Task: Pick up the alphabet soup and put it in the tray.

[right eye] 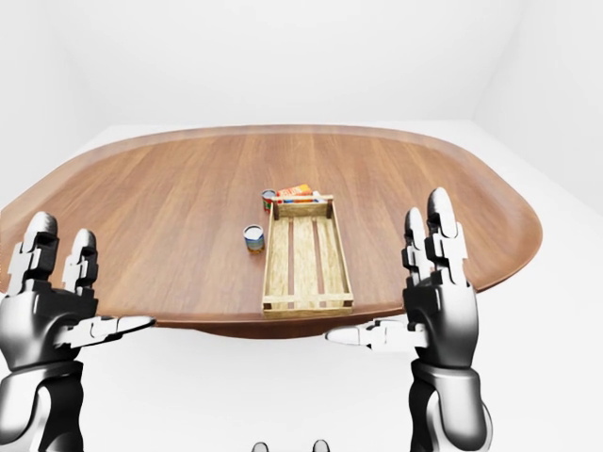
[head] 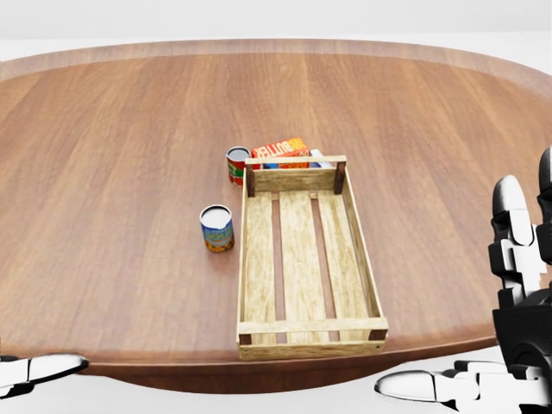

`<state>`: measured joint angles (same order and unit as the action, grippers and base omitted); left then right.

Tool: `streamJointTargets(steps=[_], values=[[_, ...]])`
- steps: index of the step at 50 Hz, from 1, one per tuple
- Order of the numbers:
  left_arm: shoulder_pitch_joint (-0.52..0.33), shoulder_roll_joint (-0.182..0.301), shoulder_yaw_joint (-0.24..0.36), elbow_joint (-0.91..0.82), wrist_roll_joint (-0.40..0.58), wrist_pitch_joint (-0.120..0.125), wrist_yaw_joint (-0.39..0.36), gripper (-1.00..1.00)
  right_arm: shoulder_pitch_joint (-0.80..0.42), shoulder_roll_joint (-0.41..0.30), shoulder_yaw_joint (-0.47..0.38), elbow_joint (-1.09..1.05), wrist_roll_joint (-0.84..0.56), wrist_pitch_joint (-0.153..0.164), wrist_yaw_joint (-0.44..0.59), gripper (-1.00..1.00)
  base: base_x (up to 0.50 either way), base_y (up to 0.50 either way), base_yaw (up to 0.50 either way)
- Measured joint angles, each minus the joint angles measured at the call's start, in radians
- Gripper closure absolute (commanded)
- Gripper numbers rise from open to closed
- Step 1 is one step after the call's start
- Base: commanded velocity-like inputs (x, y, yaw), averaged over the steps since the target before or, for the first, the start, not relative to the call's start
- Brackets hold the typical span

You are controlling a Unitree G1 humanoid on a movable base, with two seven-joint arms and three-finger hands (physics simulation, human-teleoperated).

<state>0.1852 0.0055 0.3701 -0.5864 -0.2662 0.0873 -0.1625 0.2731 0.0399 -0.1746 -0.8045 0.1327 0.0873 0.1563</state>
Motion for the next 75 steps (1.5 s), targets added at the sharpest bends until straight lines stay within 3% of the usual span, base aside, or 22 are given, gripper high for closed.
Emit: streamJointTargets(steps=[16,36,75], values=[[0.005,-0.006,0.020,-0.022,-0.012,0.000,-0.014,-1.00,0.003,0.006,-0.011,-0.006,0.010,0.000,0.007,-1.00,0.50,0.00,0.00],[0.022,-0.019,0.002,-0.010,0.006,0.000,-0.026,-1.00,0.014,0.010,-0.011,-0.011,0.046,0.000,0.008,-1.00,0.50,0.00,0.00],[0.034,-0.026,0.012,-0.010,0.004,0.000,-0.042,-1.00,0.031,0.012,0.005,-0.027,0.067,0.000,-0.001,-1.00,0.06,-0.07,0.00]])
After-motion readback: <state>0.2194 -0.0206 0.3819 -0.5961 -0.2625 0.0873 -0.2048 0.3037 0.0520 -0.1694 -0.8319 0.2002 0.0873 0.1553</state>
